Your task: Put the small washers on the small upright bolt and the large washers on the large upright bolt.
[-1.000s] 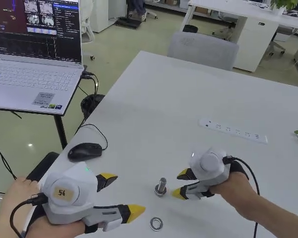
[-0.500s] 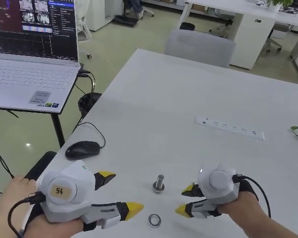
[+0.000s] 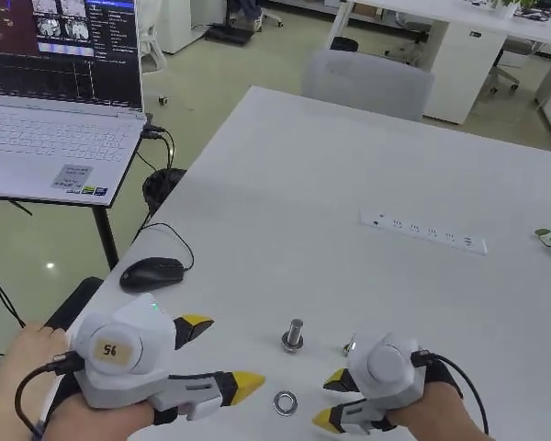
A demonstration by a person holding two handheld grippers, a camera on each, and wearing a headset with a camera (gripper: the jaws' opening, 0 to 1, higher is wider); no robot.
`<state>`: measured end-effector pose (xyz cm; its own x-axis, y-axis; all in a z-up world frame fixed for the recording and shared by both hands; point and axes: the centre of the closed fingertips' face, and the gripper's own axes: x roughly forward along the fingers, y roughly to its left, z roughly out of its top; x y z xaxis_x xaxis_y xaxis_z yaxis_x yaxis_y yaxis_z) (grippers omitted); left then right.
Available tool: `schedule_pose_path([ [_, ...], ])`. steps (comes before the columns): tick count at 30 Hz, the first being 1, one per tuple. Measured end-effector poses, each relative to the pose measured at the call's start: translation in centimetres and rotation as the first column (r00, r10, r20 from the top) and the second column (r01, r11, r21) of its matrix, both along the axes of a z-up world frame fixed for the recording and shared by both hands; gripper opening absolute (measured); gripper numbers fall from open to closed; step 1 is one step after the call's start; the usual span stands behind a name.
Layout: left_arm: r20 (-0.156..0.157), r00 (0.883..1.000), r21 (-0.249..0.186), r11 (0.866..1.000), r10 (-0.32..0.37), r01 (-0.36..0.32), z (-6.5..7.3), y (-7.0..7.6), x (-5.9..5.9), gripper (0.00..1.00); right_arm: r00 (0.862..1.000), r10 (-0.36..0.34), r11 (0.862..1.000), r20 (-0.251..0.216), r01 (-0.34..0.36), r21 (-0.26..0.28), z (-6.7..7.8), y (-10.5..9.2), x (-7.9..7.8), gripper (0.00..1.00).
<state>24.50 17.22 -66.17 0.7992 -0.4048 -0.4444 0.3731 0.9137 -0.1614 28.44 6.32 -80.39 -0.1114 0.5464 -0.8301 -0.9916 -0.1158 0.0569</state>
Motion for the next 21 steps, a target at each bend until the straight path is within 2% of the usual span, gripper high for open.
schedule_pose_path([
  [5, -0.001, 1.0, -0.001, 1.0, 0.0, 0.0, 0.0, -0.1, 0.0, 0.63, 1.0, 0.024, 1.0, 0.007, -0.024, -0.011, -0.8, 0.2, -0.5, 0.34],
  [13, -0.007, 1.0, -0.007, 1.0, -0.012, 0.012, -0.4, -0.7, -0.1, 0.63, 0.999, 0.049, 0.999, 0.018, -0.049, -0.008, -1.5, 2.1, -0.8, 0.34],
  [17, -0.01, 1.0, -0.007, 1.0, -0.019, 0.018, -0.5, -0.9, -0.2, 0.63, 0.995, 0.094, 0.996, 0.04, -0.094, -0.014, -1.7, 3.2, -0.8, 0.34],
  [21, -0.008, 1.0, -0.006, 1.0, -0.018, 0.018, -0.4, -0.7, -0.3, 0.63, 0.99, 0.136, 0.99, 0.042, -0.134, -0.038, -2.0, 3.7, -0.7, 0.34],
])
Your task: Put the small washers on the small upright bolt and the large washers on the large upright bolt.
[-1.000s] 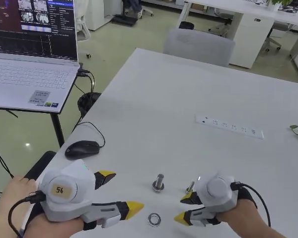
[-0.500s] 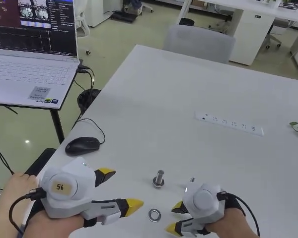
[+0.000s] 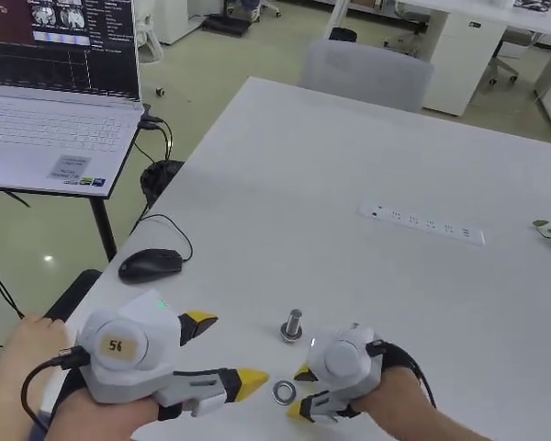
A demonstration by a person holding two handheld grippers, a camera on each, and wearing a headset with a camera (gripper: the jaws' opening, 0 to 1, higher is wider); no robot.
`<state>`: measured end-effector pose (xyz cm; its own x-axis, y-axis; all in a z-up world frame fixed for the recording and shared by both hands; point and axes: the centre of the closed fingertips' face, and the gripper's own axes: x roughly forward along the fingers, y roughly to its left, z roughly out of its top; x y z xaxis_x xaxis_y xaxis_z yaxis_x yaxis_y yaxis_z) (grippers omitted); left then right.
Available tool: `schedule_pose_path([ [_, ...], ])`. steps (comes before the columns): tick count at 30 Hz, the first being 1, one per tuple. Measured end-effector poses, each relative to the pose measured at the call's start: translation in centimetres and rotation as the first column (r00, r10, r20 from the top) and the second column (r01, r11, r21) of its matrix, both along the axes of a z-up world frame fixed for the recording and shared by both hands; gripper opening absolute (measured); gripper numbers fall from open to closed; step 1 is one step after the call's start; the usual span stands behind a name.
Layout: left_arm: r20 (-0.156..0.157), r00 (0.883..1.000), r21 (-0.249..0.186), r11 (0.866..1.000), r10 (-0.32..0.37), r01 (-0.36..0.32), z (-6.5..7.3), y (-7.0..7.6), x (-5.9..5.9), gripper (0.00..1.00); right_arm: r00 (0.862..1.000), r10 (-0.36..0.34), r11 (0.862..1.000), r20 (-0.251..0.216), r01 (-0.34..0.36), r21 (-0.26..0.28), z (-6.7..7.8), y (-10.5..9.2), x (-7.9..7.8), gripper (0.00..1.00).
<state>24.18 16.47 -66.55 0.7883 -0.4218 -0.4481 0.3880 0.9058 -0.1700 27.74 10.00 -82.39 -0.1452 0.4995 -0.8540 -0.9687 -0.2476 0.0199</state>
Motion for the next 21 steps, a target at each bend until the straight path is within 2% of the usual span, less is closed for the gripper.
schedule_pose_path([
  [3, 0.0, 1.0, 0.001, 1.0, 0.005, -0.005, 0.08, 0.21, -0.13, 0.63, 0.998, 0.057, 0.998, 0.025, -0.057, -0.008, -0.12, 0.29, 0.11, 0.33],
  [13, 0.002, 1.0, -0.001, 1.0, 0.007, -0.007, 0.09, 0.12, -0.05, 0.63, 0.983, 0.181, 0.983, 0.034, -0.18, -0.03, -0.17, 0.57, -0.15, 0.33],
  [15, 0.004, 1.0, -0.001, 1.0, 0.004, -0.004, 0.08, 0.02, 0.04, 0.63, 0.983, 0.181, 0.983, 0.029, -0.181, -0.027, -0.21, 0.59, -0.07, 0.32],
  [17, 0.006, 1.0, -0.002, 1.0, 0.003, -0.003, 0.15, -0.02, 0.13, 0.63, 0.983, 0.183, 0.983, 0.029, -0.182, -0.019, -0.13, 0.52, -0.06, 0.25],
  [19, 0.008, 1.0, -0.002, 1.0, 0.003, -0.003, 0.28, -0.02, 0.23, 0.63, 0.988, 0.154, 0.988, 0.02, -0.154, -0.015, -0.21, 0.68, 0.17, 0.24],
  [21, 0.009, 1.0, -0.001, 1.0, 0.002, -0.002, 0.31, 0.0, 0.3, 0.63, 0.986, 0.166, 0.986, 0.03, -0.166, -0.016, -0.16, 0.64, 0.04, 0.24],
])
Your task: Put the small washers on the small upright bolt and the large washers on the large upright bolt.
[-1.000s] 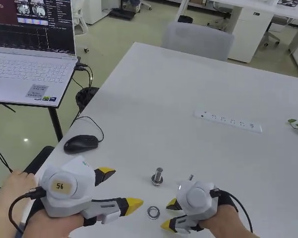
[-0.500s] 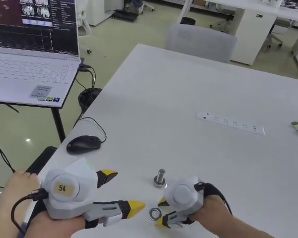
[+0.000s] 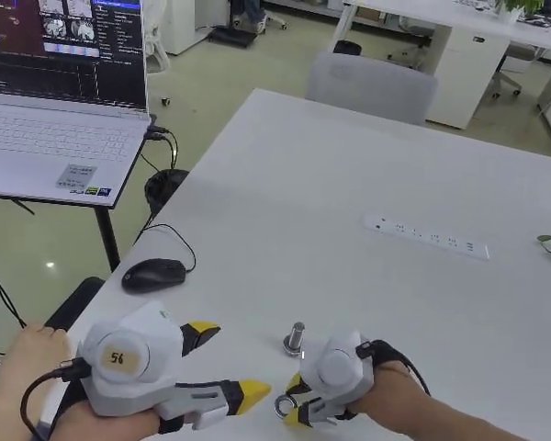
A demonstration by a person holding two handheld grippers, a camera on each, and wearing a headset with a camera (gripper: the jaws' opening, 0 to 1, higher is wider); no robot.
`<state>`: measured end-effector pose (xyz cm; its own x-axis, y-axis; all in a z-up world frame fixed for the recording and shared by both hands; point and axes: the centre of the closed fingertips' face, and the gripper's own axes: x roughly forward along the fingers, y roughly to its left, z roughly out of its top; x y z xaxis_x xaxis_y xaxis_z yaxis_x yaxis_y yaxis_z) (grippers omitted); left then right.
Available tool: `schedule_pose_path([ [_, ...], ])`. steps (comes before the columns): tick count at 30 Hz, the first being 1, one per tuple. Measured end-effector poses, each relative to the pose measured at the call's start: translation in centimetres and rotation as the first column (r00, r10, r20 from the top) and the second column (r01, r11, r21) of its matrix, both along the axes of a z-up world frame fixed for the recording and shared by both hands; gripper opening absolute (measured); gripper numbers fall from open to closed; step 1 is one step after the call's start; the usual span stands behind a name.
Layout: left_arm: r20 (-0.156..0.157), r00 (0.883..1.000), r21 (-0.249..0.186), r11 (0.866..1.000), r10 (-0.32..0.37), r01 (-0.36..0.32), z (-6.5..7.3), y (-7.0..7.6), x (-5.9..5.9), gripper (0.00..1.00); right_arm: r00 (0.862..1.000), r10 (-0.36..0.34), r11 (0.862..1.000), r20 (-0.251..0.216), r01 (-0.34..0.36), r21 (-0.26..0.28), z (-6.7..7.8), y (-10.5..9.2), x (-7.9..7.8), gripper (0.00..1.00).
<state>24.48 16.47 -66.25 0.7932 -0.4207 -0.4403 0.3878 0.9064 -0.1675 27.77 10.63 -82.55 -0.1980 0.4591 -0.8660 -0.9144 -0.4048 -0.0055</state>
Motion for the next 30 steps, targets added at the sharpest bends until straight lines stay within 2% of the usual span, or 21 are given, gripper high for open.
schedule_pose_path([
  [11, 0.0, 1.0, -0.001, 1.0, 0.015, -0.015, -0.1, 0.6, -0.1, 0.63, 1.0, -0.022, 1.0, 0.005, 0.022, -0.008, 0.1, -0.3, -0.3, 0.23],
  [14, -0.001, 1.0, -0.002, 1.0, 0.02, -0.02, -0.1, 0.7, -0.1, 0.63, 0.999, -0.044, 0.999, -0.007, 0.044, 0.002, 0.2, -0.4, -0.2, 0.23],
  [18, -0.002, 1.0, -0.002, 1.0, 0.02, -0.02, -0.1, 0.7, -0.2, 0.63, 0.999, -0.053, 0.999, -0.003, 0.053, 0.009, 0.6, -0.6, 0.0, 0.23],
  [22, -0.002, 1.0, -0.002, 1.0, 0.018, -0.018, -0.2, 0.6, -0.1, 0.63, 0.999, -0.051, 0.999, 0.002, 0.051, -0.005, 0.3, -0.9, 0.1, 0.23],
  [25, -0.001, 1.0, -0.003, 1.0, 0.016, -0.016, -0.1, 0.4, -0.1, 0.63, 0.999, -0.032, 0.999, 0.009, 0.032, -0.024, -0.2, -1.1, 0.0, 0.23],
  [27, 0.0, 1.0, -0.002, 1.0, 0.017, -0.017, 0.0, 0.5, -0.1, 0.63, 1.0, -0.019, 0.999, -0.003, 0.019, -0.026, 0.0, -1.0, -0.1, 0.24],
  [29, -0.001, 1.0, -0.003, 1.0, 0.018, -0.018, 0.0, 0.5, -0.1, 0.63, 0.998, 0.052, 0.998, 0.023, -0.051, -0.037, -0.1, -1.0, 0.1, 0.24],
  [30, -0.001, 1.0, -0.001, 1.0, 0.018, -0.018, 0.0, 0.5, -0.1, 0.63, 0.998, 0.061, 0.997, 0.019, -0.06, -0.041, 0.0, -1.0, 0.0, 0.24],
])
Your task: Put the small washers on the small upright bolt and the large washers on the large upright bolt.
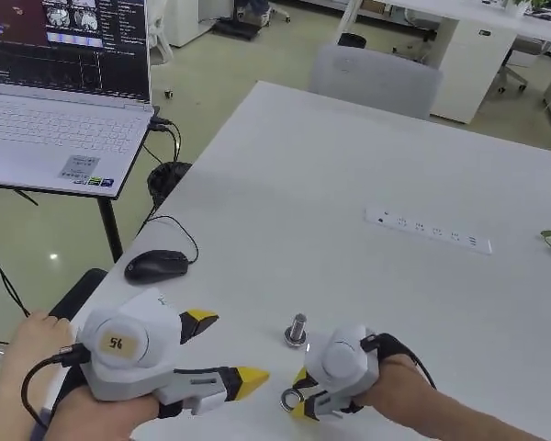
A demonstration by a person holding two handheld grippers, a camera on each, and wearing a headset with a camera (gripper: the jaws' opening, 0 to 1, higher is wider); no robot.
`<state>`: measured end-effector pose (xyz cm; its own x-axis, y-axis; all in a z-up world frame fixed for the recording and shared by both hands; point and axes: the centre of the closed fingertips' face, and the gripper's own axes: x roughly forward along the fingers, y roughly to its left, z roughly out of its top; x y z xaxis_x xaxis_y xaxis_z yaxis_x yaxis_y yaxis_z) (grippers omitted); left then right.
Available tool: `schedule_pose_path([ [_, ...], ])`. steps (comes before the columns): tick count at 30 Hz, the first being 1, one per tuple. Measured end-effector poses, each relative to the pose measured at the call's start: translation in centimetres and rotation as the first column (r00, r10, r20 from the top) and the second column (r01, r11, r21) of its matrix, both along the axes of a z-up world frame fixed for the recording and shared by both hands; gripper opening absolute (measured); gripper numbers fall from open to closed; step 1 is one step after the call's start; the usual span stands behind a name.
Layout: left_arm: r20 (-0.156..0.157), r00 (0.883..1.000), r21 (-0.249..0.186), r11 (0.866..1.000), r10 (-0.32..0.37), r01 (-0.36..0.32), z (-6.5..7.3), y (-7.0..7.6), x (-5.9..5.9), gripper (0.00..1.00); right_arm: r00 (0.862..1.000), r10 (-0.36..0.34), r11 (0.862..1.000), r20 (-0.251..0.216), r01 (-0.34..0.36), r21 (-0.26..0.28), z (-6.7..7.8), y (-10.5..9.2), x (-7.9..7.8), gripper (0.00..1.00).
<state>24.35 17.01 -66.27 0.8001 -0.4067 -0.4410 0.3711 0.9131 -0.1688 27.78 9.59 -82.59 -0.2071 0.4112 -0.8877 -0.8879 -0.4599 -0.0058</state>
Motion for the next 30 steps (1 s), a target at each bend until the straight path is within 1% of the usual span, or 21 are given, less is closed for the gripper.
schedule_pose_path([
  [1, -0.001, 1.0, 0.001, 1.0, 0.0, 0.0, -0.02, 0.02, -0.05, 0.63, 1.0, 0.03, 1.0, 0.003, -0.03, -0.009, 0.03, -0.04, -0.05, 0.25],
  [2, -0.002, 1.0, 0.0, 1.0, 0.001, -0.001, -0.02, 0.03, -0.08, 0.63, 0.999, 0.043, 0.999, 0.007, -0.043, -0.011, 0.02, -0.01, 0.0, 0.26],
  [3, -0.002, 1.0, 0.0, 1.0, 0.002, -0.002, -0.04, 0.05, -0.1, 0.63, 0.997, 0.081, 0.997, 0.017, -0.08, -0.016, 0.01, 0.04, 0.08, 0.28],
  [4, -0.003, 1.0, 0.001, 1.0, 0.003, -0.003, -0.08, 0.08, -0.15, 0.63, 0.996, 0.086, 0.996, 0.012, -0.086, -0.021, -0.03, 0.08, 0.07, 0.3],
  [5, -0.003, 1.0, 0.001, 1.0, 0.003, -0.003, -0.08, 0.08, -0.18, 0.63, 0.994, 0.109, 0.993, 0.01, -0.109, -0.034, -0.06, 0.12, 0.07, 0.3],
  [7, -0.004, 1.0, 0.0, 1.0, 0.005, -0.005, -0.09, 0.07, -0.23, 0.63, 0.986, 0.168, 0.985, 0.018, -0.167, -0.044, -0.02, 0.23, 0.01, 0.31],
  [11, -0.005, 1.0, 0.0, 1.0, 0.007, -0.007, -0.19, 0.08, -0.24, 0.63, 0.975, 0.219, 0.974, 0.019, -0.218, -0.062, 0.02, 0.33, -0.01, 0.3],
  [13, -0.005, 1.0, -0.001, 1.0, 0.009, -0.009, -0.19, 0.07, -0.26, 0.63, 0.968, 0.249, 0.967, 0.021, -0.247, -0.059, -0.07, 0.34, -0.11, 0.3],
  [14, -0.007, 1.0, -0.002, 1.0, 0.009, -0.009, -0.21, 0.06, -0.27, 0.63, 0.968, 0.249, 0.967, 0.017, -0.248, -0.056, -0.02, 0.29, -0.16, 0.29],
  [16, -0.009, 1.0, -0.001, 1.0, 0.008, -0.008, -0.31, 0.08, -0.25, 0.63, 0.969, 0.246, 0.968, 0.013, -0.246, -0.042, -0.01, 0.37, -0.23, 0.25],
  [17, -0.009, 1.0, -0.001, 1.0, 0.007, -0.007, -0.28, 0.04, -0.26, 0.63, 0.969, 0.247, 0.968, 0.014, -0.246, -0.045, -0.01, 0.28, -0.22, 0.24],
  [18, -0.009, 1.0, -0.001, 1.0, 0.006, -0.006, -0.26, 0.01, -0.25, 0.63, 0.973, 0.232, 0.972, 0.01, -0.231, -0.044, -0.05, 0.31, -0.17, 0.24],
  [21, -0.008, 1.0, -0.001, 1.0, 0.005, -0.005, -0.23, 0.01, -0.17, 0.63, 0.977, 0.213, 0.976, 0.012, -0.213, -0.045, -0.01, 0.36, -0.12, 0.23],
  [24, -0.008, 1.0, 0.0, 1.0, 0.003, -0.003, -0.16, 0.04, -0.09, 0.63, 0.984, 0.18, 0.983, 0.005, -0.18, -0.043, 0.04, 0.27, -0.08, 0.23],
  [26, -0.007, 1.0, 0.0, 1.0, 0.003, -0.003, -0.15, 0.17, -0.05, 0.63, 0.99, 0.144, 0.989, -0.015, -0.144, -0.034, 0.08, 0.16, -0.05, 0.23],
  [30, -0.007, 1.0, 0.0, 1.0, 0.008, -0.008, -0.13, 0.42, 0.04, 0.63, 0.995, 0.1, 0.995, -0.025, -0.1, -0.014, 0.49, -0.12, 0.13, 0.23],
])
